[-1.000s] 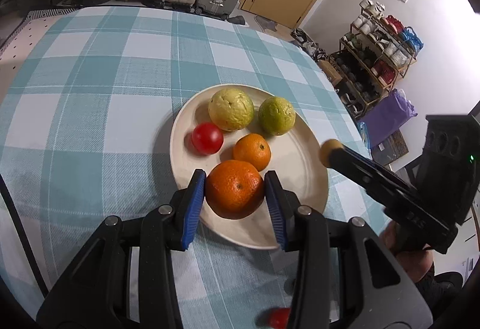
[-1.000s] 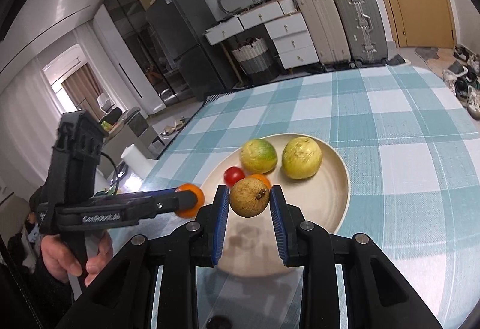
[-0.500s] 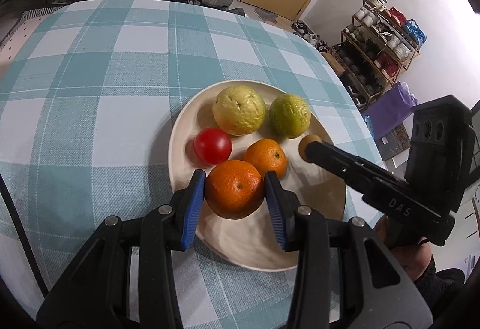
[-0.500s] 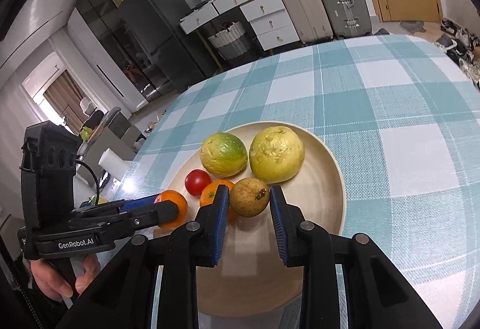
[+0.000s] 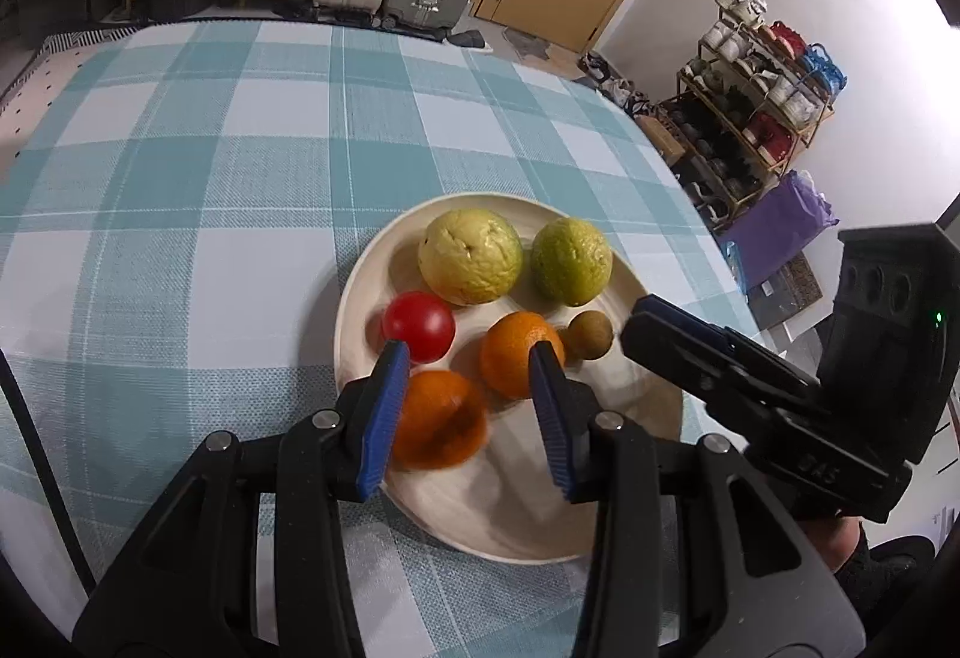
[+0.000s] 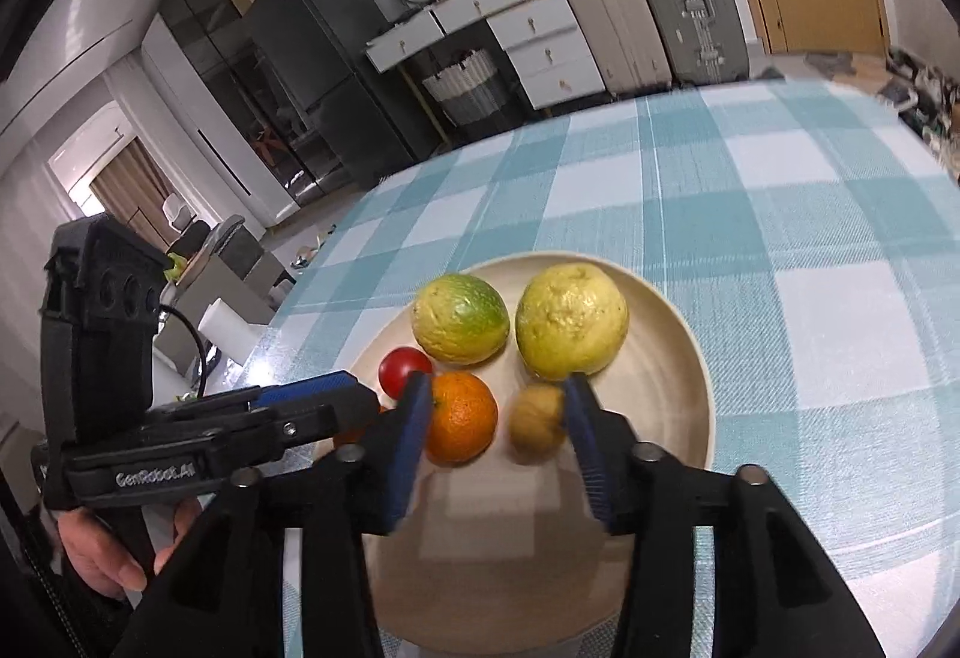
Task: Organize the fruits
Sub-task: 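Carry the orange and pear onto the cream plate and open both tools, then withdraw both tools from the plate toward the remaining fruits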
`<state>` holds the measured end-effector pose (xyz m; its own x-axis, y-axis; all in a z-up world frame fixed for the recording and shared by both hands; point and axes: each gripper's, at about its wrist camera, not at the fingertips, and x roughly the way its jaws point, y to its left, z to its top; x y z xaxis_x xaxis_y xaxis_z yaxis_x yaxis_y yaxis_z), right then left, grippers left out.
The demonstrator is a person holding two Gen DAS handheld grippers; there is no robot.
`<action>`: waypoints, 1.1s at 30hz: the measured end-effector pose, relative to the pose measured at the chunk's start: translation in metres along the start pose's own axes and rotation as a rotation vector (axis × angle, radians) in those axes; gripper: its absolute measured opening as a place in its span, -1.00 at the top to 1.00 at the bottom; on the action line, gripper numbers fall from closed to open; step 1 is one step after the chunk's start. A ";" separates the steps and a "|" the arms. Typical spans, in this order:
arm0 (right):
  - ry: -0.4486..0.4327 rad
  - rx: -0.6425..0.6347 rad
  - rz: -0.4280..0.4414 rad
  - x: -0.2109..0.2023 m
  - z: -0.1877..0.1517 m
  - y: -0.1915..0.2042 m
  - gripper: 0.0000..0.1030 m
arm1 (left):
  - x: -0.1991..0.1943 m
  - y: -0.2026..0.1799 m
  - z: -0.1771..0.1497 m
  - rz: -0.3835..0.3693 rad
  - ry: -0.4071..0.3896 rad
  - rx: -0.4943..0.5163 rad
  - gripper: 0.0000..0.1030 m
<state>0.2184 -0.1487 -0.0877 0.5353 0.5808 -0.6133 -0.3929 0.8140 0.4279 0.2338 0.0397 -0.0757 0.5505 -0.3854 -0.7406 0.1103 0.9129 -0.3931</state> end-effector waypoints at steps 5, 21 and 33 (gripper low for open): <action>-0.043 -0.011 0.007 -0.021 -0.002 0.005 0.03 | -0.017 -0.003 -0.006 0.007 -0.020 -0.007 0.27; -0.093 -0.009 -0.023 -0.074 -0.028 0.012 -0.52 | -0.056 -0.028 -0.053 0.073 -0.041 0.010 0.24; -0.139 -0.029 -0.028 -0.101 -0.042 0.023 -0.82 | -0.079 -0.050 -0.078 0.139 -0.072 0.037 -0.31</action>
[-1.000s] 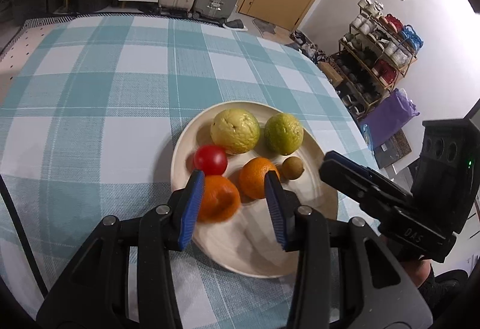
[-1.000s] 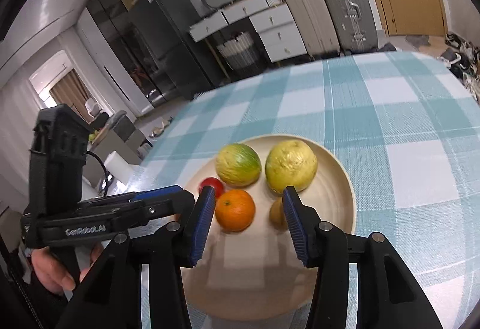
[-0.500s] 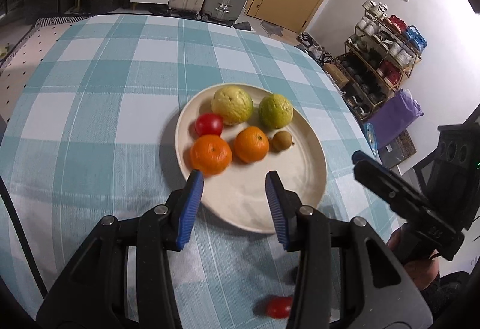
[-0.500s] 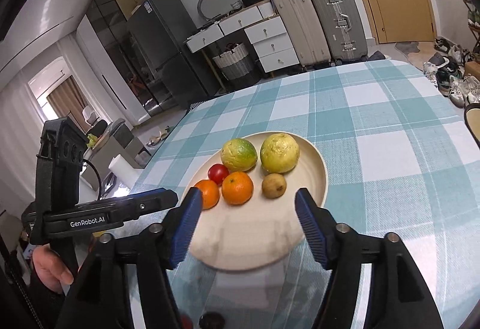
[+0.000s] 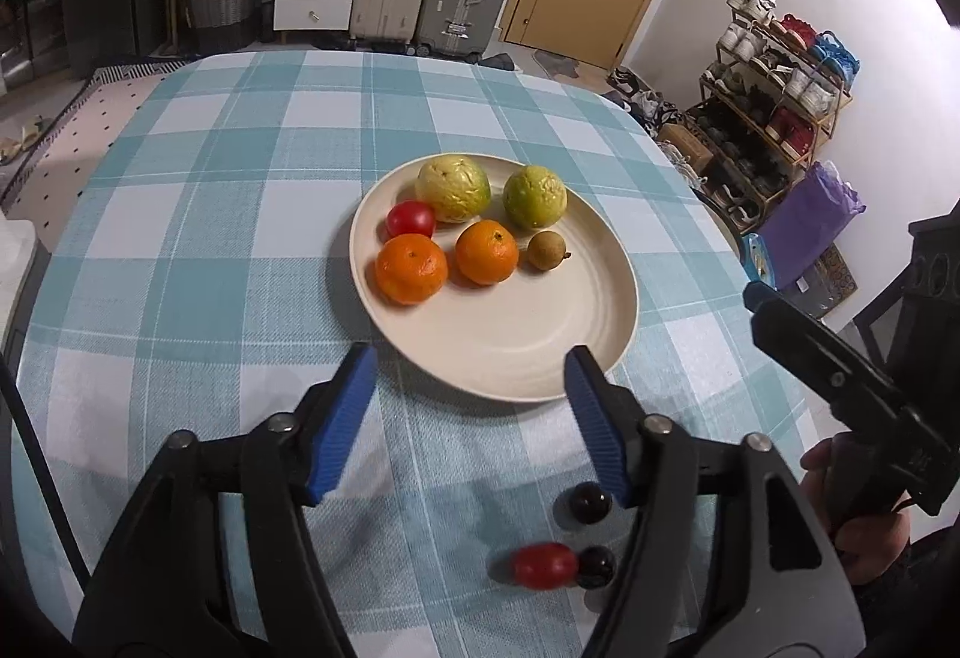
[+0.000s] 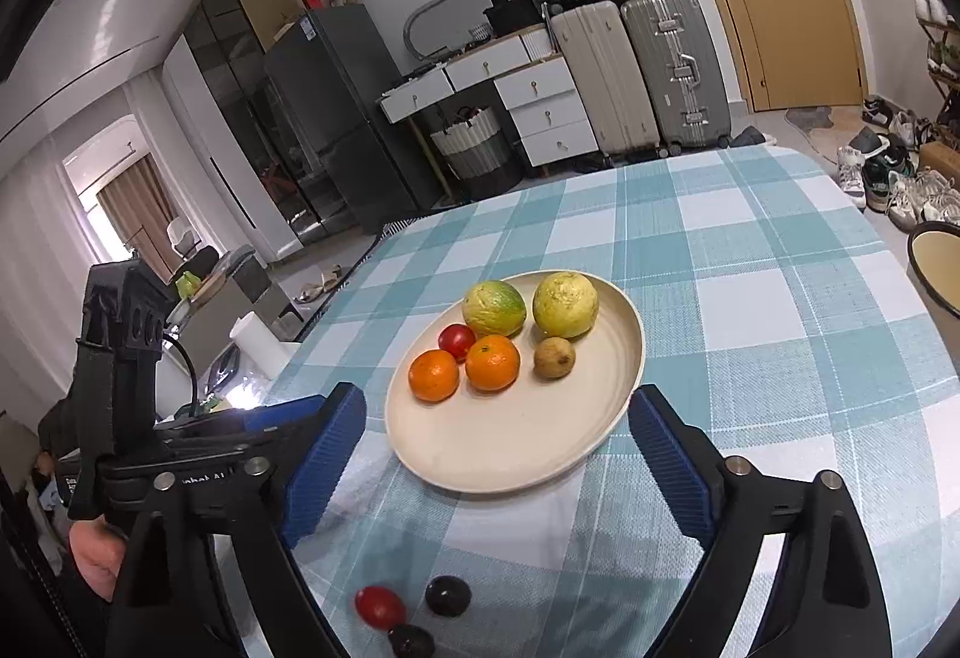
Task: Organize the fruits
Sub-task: 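Withdraw both tools from the plate toward the remaining fruits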
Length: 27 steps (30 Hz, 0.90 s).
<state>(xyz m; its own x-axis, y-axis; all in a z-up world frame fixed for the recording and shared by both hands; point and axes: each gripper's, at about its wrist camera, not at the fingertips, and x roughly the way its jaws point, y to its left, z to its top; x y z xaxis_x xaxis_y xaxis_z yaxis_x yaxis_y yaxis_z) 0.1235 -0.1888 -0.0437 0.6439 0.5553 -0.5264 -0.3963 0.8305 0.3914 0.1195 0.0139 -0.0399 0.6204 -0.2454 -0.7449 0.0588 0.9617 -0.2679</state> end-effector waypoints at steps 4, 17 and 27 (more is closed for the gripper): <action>-0.014 -0.010 -0.007 -0.009 -0.005 0.005 -0.89 | -0.010 -0.003 -0.009 0.061 -0.043 0.018 -0.56; -0.020 -0.023 -0.003 -0.027 -0.024 0.014 -0.99 | -0.021 -0.002 -0.035 0.143 -0.044 0.014 -0.78; -0.021 -0.051 -0.019 -0.038 -0.043 0.024 -0.99 | -0.025 0.003 -0.054 0.116 -0.031 -0.003 -0.97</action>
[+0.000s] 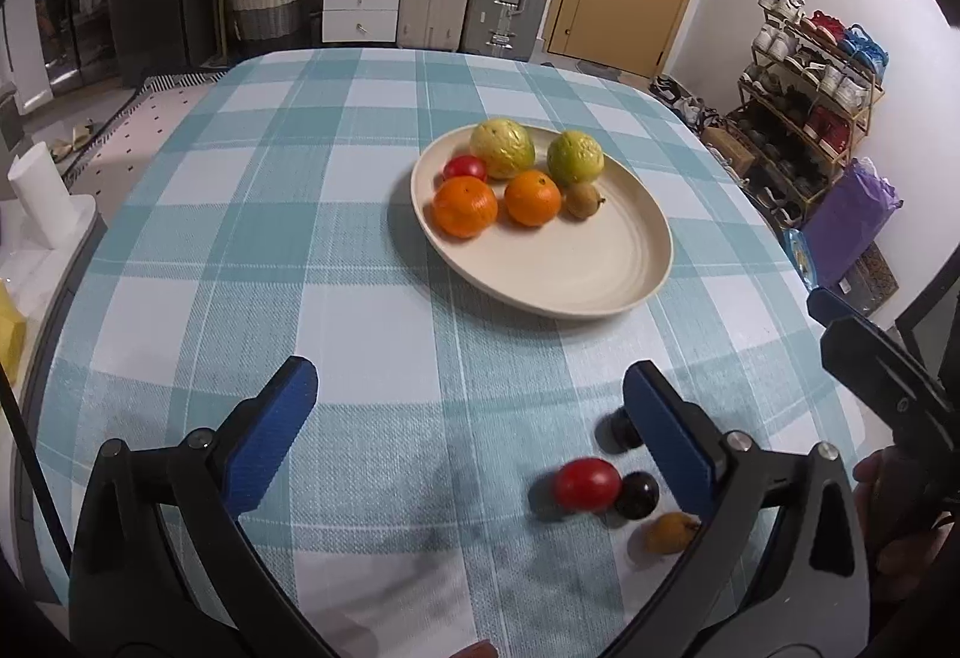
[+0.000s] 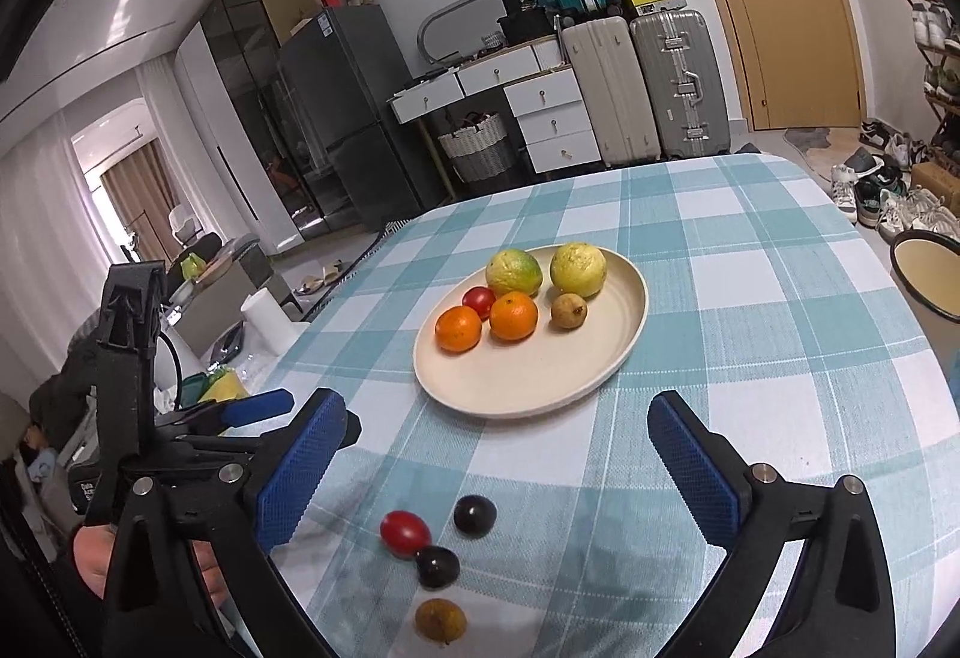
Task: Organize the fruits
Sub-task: 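Withdraw both tools from the plate toward the remaining fruits, then lower the right tool onto a brown round fruit and close it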
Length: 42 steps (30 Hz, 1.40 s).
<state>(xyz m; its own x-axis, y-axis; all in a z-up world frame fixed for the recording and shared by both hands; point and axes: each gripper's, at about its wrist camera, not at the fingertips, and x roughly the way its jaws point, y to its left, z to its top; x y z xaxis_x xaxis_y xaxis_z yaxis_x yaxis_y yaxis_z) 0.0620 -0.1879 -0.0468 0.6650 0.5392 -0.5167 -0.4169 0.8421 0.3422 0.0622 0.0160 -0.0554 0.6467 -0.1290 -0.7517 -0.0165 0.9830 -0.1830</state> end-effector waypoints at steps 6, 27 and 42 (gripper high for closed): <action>0.018 0.019 0.021 -0.003 -0.010 0.000 -0.99 | 0.008 -0.002 -0.016 -0.047 0.059 0.007 -0.97; 0.180 -0.014 0.056 -0.003 -0.070 0.015 -0.99 | 0.021 0.012 -0.037 -0.079 0.120 -0.043 -0.97; 0.268 0.001 0.122 0.007 -0.094 0.020 -0.45 | 0.017 0.017 -0.040 -0.070 0.121 -0.060 -0.97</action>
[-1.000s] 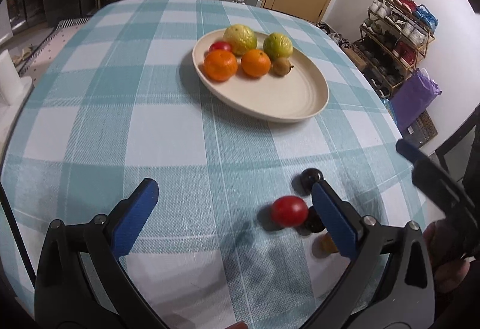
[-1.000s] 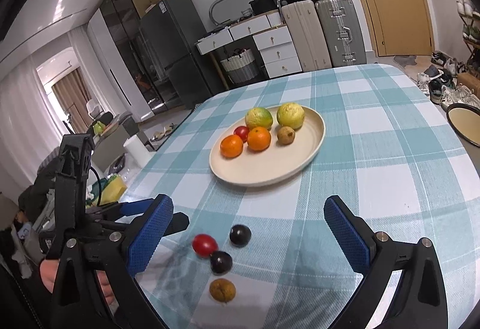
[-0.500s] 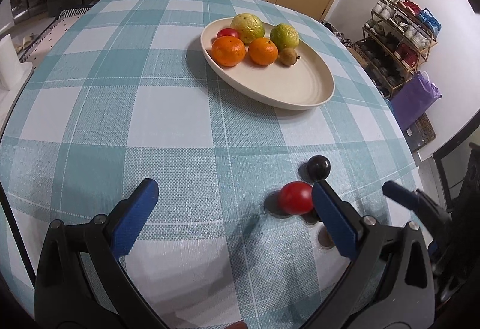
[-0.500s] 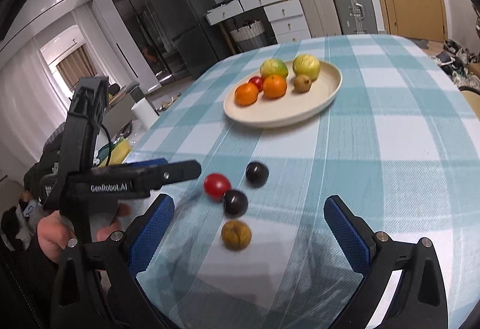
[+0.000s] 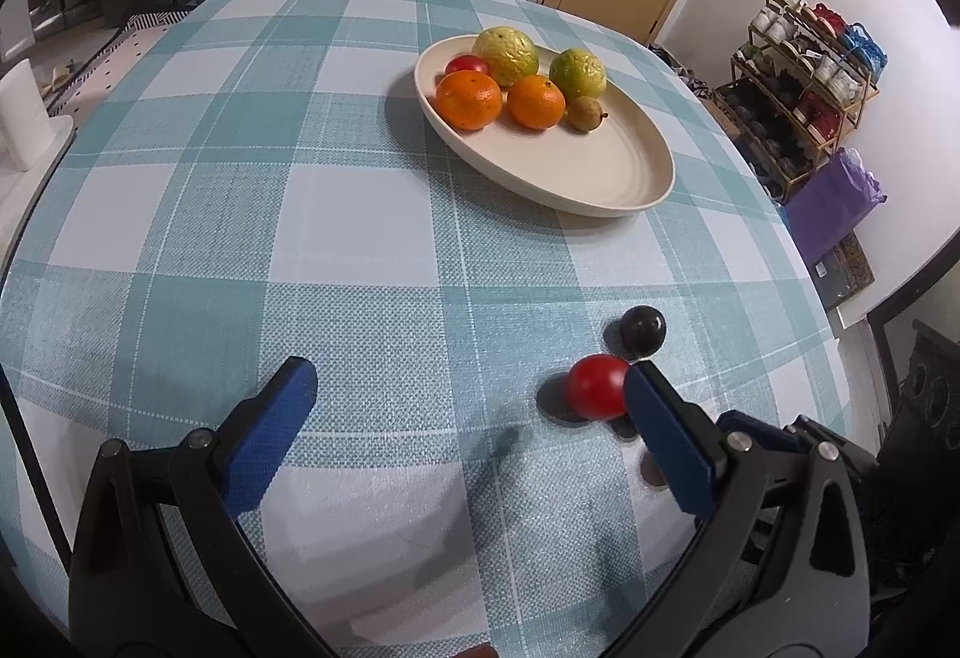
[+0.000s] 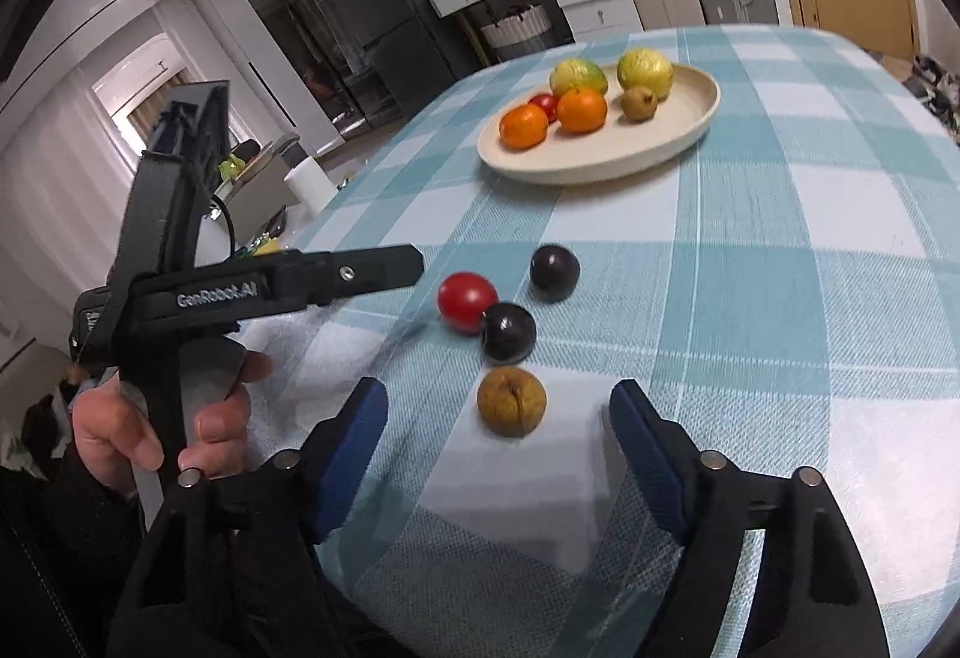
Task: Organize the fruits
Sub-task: 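Lower the right tool onto a brown round fruit and close it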
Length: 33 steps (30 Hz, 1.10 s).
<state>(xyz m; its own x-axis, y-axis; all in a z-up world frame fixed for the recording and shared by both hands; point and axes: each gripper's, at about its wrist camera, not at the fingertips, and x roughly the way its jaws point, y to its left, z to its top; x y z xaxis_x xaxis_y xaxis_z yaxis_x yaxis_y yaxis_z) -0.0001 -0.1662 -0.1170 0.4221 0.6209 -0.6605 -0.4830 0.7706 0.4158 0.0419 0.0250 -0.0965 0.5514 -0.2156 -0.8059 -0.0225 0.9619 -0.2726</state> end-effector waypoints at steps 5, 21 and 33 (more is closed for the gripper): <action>0.013 -0.029 -0.006 0.002 -0.002 0.004 -0.03 | 0.001 0.001 -0.001 0.002 0.012 -0.005 -0.97; -0.001 -0.039 -0.041 0.005 -0.004 0.002 0.52 | 0.001 -0.002 -0.002 0.009 0.020 -0.002 -0.97; -0.023 -0.003 -0.024 -0.001 -0.003 -0.006 0.52 | 0.001 -0.013 0.005 -0.002 0.023 0.023 -0.97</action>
<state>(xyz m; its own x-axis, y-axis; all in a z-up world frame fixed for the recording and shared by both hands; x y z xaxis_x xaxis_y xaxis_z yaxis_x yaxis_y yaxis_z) -0.0001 -0.1720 -0.1207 0.4512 0.6058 -0.6553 -0.4748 0.7847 0.3985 0.0471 0.0131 -0.0907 0.5321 -0.2207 -0.8174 -0.0019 0.9651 -0.2618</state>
